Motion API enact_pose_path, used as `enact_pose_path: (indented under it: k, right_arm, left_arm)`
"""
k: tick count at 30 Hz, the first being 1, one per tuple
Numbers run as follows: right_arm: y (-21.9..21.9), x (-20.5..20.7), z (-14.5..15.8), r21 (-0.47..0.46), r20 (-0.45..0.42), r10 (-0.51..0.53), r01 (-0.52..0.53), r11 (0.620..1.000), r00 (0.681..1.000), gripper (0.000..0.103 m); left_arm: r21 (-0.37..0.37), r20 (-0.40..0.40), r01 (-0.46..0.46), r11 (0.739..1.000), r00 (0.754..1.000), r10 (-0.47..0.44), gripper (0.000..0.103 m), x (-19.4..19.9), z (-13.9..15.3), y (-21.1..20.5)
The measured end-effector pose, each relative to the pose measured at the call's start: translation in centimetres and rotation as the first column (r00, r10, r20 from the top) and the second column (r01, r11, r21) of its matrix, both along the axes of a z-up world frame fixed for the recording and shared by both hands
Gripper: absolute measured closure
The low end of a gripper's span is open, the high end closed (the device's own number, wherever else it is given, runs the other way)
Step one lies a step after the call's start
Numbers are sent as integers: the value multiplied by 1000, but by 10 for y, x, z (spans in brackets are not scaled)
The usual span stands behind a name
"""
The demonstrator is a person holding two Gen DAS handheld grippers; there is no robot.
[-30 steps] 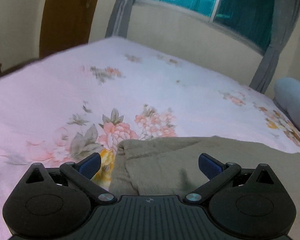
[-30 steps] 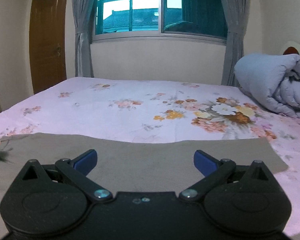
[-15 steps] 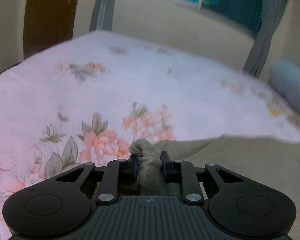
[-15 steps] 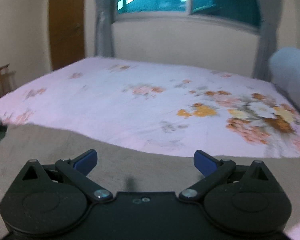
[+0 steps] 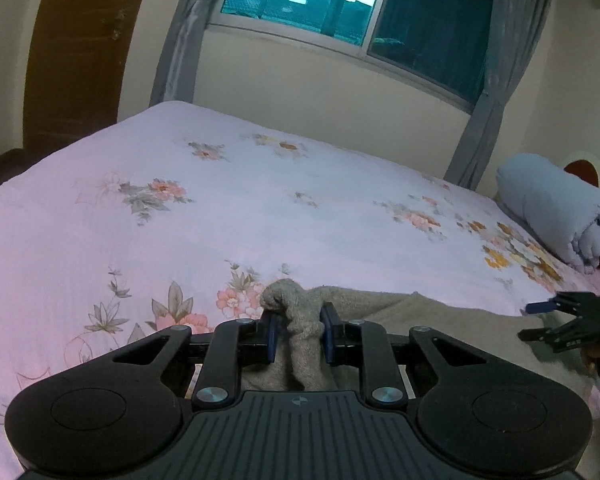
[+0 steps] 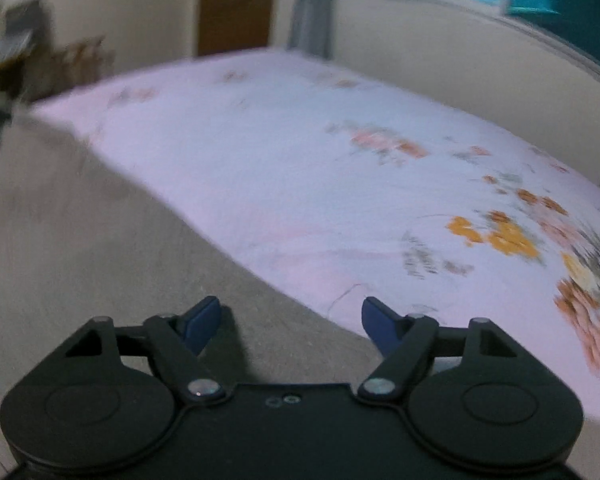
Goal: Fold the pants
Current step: 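Lower both grippers onto the grey sweatpants and close on the fabric, then lift the held fabric with both grippers and fold it over the waistband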
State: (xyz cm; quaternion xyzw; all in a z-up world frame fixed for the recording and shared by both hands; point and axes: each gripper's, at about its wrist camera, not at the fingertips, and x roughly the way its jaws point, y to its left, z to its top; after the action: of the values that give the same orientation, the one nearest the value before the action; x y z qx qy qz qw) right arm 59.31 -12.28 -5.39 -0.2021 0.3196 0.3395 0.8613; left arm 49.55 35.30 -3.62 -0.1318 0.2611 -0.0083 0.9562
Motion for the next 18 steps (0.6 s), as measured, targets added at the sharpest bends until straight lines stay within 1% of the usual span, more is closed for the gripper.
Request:
enact_pose_path:
  k: [2, 4, 5, 6, 7, 9, 11, 13, 15, 18]
  right_arm:
    - [9, 5, -4, -68, -20, 80, -81, 994, 997, 39]
    - [15, 10, -5, -102, -46, 141, -145, 984, 989, 51]
    - [18, 13, -4, -100, -81, 159, -166, 981, 984, 64]
    - [20, 14, -2, -100, -106, 165, -176, 979, 980, 93]
    - [23, 11, 0, -115, -108, 181, -193, 974, 978, 103]
    - [27, 0, 5, -147, -76, 185, -195, 970, 980, 103]
    - [21, -13, 17, -125, -40, 166, -169, 978, 985, 103]
    - [14, -32, 36, -100, 3, 142, -141, 985, 990, 103]
    - [6, -57, 57, -92, 45, 133, -128, 987, 990, 103]
    - [-4, -108, 87, -133, 105, 144, -130, 983, 984, 103]
  left_arm:
    - [6, -9, 5, 1000, 1000, -5, 81, -1, 0, 0]
    - [8, -17, 8, 1000, 1000, -8, 81, 0, 0, 0]
    - [9, -21, 9, 1000, 1000, -9, 81, 0, 0, 0]
    - [10, -24, 10, 1000, 1000, -10, 81, 1, 0, 0]
    - [12, -27, 12, 1000, 1000, -12, 81, 1, 0, 0]
    - [10, -30, 13, 1000, 999, -12, 81, 2, 1, 0]
    - [4, -20, 14, 1000, 1000, -14, 81, 0, 3, 2]
    - [-10, -1, 17, 1000, 1000, -17, 81, -6, 8, 4]
    - [-17, 29, 32, 999, 999, -31, 81, -17, 16, 6]
    - [-23, 85, 75, 997, 994, -73, 81, -41, 31, 4]
